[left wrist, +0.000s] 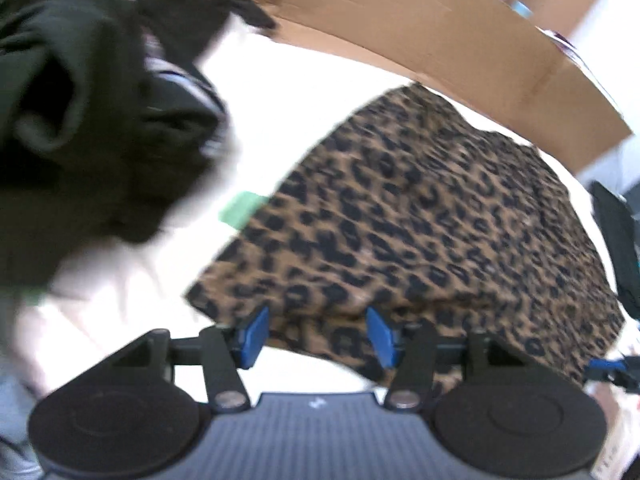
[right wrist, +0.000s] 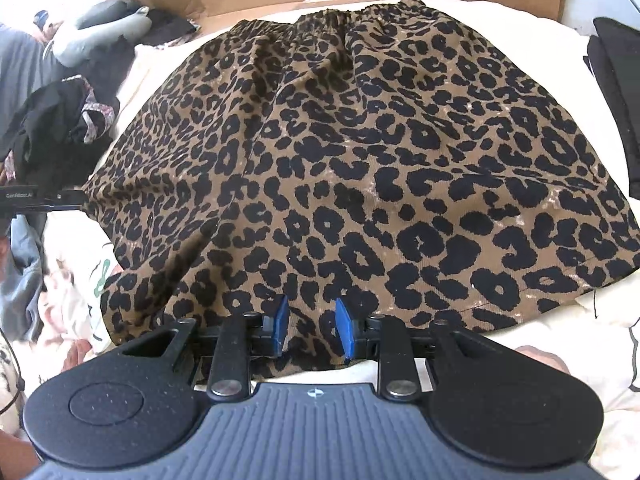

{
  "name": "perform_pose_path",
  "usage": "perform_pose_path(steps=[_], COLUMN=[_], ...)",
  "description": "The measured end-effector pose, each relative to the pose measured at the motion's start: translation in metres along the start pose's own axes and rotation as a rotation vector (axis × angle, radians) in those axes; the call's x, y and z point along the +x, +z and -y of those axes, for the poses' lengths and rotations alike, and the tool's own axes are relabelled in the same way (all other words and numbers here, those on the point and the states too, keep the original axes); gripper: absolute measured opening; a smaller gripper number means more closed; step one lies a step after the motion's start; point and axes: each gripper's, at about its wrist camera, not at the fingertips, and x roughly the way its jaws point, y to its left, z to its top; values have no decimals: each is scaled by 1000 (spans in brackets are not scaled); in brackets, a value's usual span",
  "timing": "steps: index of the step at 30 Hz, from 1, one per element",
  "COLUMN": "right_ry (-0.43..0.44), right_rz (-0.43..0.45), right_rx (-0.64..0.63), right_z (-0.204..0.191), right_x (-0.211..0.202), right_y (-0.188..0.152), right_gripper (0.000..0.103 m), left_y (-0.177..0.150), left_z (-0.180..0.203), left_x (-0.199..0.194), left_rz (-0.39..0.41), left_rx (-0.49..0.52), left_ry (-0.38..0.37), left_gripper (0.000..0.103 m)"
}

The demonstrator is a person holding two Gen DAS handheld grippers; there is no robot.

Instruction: Fold clothes

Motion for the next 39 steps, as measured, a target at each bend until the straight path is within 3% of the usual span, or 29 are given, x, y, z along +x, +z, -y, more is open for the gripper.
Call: perform_pose_path(steps=[6, 11, 16, 21, 24, 36, 38, 39], right_ry=[-11, -41, -20, -74, -64, -45, -42, -42], right_rz=[33, 82, 127, 148, 154, 96, 94, 94], right_rx=[-4, -30, -67, -115, -98, -124, -127, -129], right_z=[-4, -8, -18, -27, -28, -34, -36, -36], right_x=[0, -6, -11, -9, -10, 0, 0, 0], right_y=[1, 1, 4, 3, 3, -3, -3, -3], right_gripper=[35, 36, 38, 38, 38, 38, 38, 38], left_y=[4, 6, 7, 6, 3, 1, 3, 3], left_z=[-26, -33, -36, -39, -41, -38, -42, -43], left_x=[-4, 3, 16, 25, 33, 38, 32, 28], left_rz=[44, 60, 38, 28, 9, -6, 12, 24], left_rx=[-67, -58, -81, -102, -103, -19, -58, -71], left_ry=[93, 167, 176, 174, 164, 176, 162, 157], left_gripper=[58, 65, 64, 56, 32, 30, 12, 11])
